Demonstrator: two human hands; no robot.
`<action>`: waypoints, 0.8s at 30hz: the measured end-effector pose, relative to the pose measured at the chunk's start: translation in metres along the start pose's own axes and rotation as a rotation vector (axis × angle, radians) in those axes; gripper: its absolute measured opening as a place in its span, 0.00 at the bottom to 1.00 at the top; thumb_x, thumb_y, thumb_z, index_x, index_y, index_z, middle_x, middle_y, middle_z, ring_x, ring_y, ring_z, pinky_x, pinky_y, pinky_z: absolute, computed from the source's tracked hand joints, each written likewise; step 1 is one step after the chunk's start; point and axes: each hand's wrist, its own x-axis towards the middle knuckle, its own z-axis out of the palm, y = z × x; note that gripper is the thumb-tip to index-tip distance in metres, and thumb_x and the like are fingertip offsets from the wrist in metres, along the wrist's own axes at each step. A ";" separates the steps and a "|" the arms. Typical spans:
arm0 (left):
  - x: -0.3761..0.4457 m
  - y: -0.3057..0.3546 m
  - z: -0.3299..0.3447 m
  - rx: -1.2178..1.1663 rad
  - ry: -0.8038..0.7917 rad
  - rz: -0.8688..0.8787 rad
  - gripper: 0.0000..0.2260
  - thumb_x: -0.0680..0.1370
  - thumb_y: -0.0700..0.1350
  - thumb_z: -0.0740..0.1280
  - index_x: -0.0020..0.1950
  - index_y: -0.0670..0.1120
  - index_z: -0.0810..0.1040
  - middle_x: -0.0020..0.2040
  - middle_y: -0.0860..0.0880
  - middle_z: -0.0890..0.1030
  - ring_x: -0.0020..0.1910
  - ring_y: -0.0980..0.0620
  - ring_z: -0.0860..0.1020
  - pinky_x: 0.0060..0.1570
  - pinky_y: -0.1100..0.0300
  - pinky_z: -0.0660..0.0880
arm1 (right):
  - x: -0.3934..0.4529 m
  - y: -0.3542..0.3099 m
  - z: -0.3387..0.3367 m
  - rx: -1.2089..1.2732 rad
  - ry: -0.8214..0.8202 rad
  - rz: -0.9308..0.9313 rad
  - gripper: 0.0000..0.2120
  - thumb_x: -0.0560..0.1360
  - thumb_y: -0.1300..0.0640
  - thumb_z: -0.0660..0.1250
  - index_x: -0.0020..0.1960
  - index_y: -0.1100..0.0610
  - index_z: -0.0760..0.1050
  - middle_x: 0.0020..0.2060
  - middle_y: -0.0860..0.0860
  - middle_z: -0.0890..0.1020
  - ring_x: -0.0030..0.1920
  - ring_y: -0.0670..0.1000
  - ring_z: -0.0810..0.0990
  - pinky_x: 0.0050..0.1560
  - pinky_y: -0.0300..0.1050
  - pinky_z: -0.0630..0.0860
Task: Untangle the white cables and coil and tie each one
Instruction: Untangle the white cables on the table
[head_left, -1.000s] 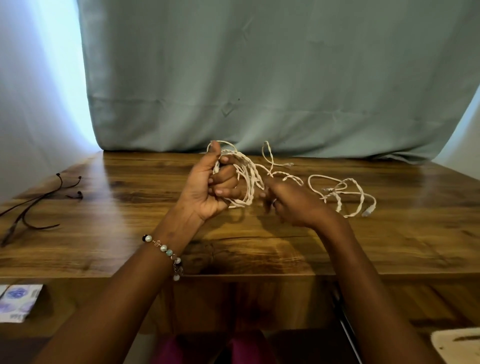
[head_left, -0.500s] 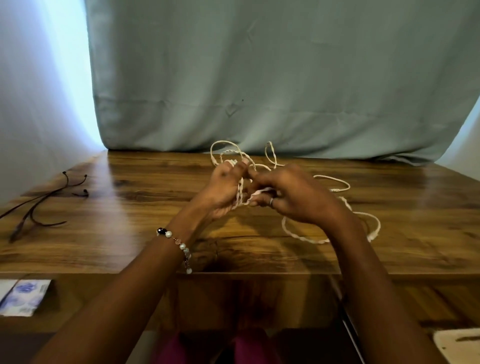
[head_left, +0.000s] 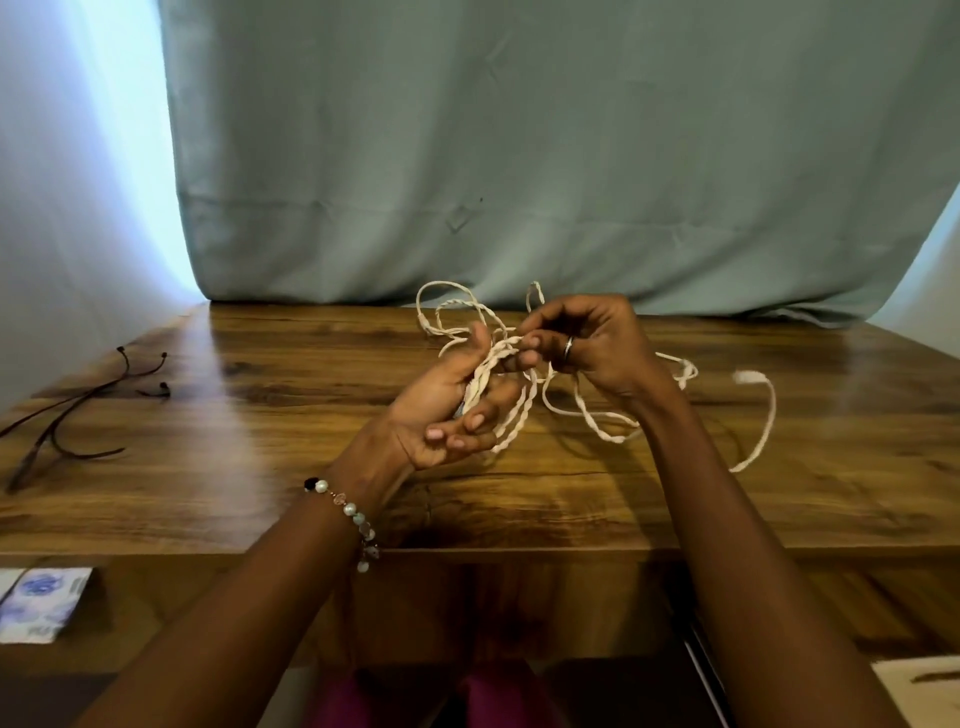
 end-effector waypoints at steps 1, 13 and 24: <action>0.000 -0.001 -0.001 -0.019 -0.028 0.015 0.20 0.78 0.55 0.58 0.54 0.39 0.77 0.23 0.45 0.74 0.12 0.58 0.68 0.15 0.70 0.67 | -0.002 0.003 0.001 0.027 -0.003 0.024 0.04 0.69 0.66 0.70 0.41 0.59 0.81 0.31 0.48 0.83 0.32 0.46 0.78 0.31 0.37 0.70; 0.001 0.002 -0.012 -0.380 -0.074 0.081 0.12 0.82 0.44 0.57 0.56 0.34 0.71 0.27 0.48 0.64 0.20 0.56 0.57 0.22 0.64 0.53 | -0.020 0.023 -0.004 -0.510 -0.132 0.067 0.20 0.78 0.63 0.65 0.67 0.51 0.70 0.38 0.49 0.83 0.30 0.51 0.78 0.33 0.45 0.74; 0.014 0.024 -0.008 -0.693 0.223 0.553 0.16 0.82 0.47 0.59 0.46 0.33 0.73 0.27 0.43 0.72 0.19 0.51 0.71 0.21 0.60 0.74 | -0.044 -0.001 0.035 -1.490 -0.464 0.038 0.23 0.80 0.59 0.52 0.74 0.49 0.59 0.63 0.56 0.76 0.64 0.58 0.73 0.68 0.60 0.57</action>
